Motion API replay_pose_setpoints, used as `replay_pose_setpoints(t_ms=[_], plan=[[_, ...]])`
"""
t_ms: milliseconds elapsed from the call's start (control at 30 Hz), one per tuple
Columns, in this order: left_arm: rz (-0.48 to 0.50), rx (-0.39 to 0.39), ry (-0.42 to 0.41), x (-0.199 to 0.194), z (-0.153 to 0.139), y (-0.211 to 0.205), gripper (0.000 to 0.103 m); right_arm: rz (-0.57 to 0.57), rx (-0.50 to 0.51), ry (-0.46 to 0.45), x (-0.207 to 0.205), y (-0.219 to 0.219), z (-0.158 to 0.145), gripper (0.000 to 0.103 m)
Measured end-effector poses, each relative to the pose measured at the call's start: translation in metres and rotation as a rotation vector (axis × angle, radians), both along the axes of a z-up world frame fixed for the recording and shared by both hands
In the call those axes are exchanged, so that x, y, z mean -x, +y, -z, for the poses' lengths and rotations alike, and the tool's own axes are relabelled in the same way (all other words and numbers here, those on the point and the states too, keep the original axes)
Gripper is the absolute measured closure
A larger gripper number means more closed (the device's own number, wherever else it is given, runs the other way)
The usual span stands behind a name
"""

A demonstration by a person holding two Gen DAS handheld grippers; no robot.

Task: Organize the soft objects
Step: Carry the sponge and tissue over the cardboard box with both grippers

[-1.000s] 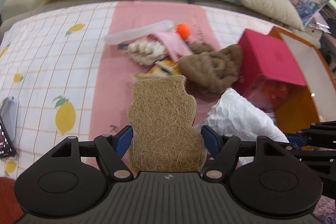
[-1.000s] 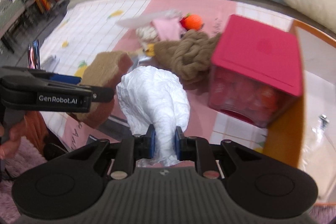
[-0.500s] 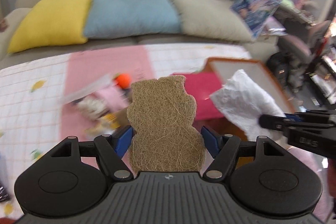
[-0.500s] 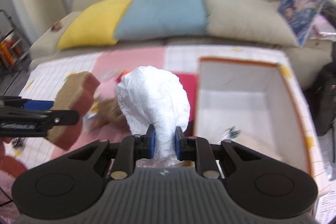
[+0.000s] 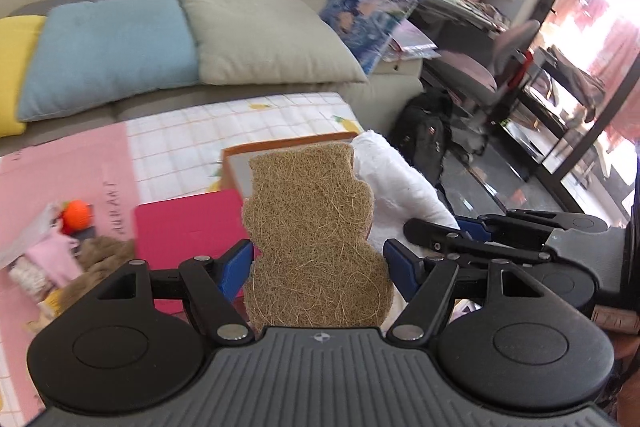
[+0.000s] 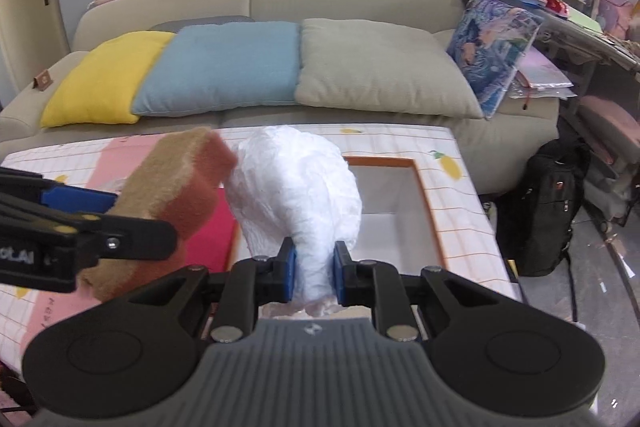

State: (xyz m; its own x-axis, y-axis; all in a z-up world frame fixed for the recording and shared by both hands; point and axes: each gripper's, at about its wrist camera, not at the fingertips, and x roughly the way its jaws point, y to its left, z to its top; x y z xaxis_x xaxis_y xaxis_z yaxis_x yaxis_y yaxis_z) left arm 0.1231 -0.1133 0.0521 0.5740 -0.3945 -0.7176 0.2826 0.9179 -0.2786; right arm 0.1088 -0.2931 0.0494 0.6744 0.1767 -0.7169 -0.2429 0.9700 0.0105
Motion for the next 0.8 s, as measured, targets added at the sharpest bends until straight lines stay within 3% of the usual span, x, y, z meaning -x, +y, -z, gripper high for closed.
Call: replay_pose_setpoints(t_ms=[333, 800], plan=[[0.064, -0.125, 0.041, -0.026, 0.027, -0.043, 0.021, 0.037, 0.050, 0.086, -0.033, -0.023, 0.037, 0.085], [0.094, -0.259, 0.067, -0.057, 0.056, -0.073, 0.021, 0.016, 0.119, 0.167, -0.068, -0.026, 0.086, 0.085]])
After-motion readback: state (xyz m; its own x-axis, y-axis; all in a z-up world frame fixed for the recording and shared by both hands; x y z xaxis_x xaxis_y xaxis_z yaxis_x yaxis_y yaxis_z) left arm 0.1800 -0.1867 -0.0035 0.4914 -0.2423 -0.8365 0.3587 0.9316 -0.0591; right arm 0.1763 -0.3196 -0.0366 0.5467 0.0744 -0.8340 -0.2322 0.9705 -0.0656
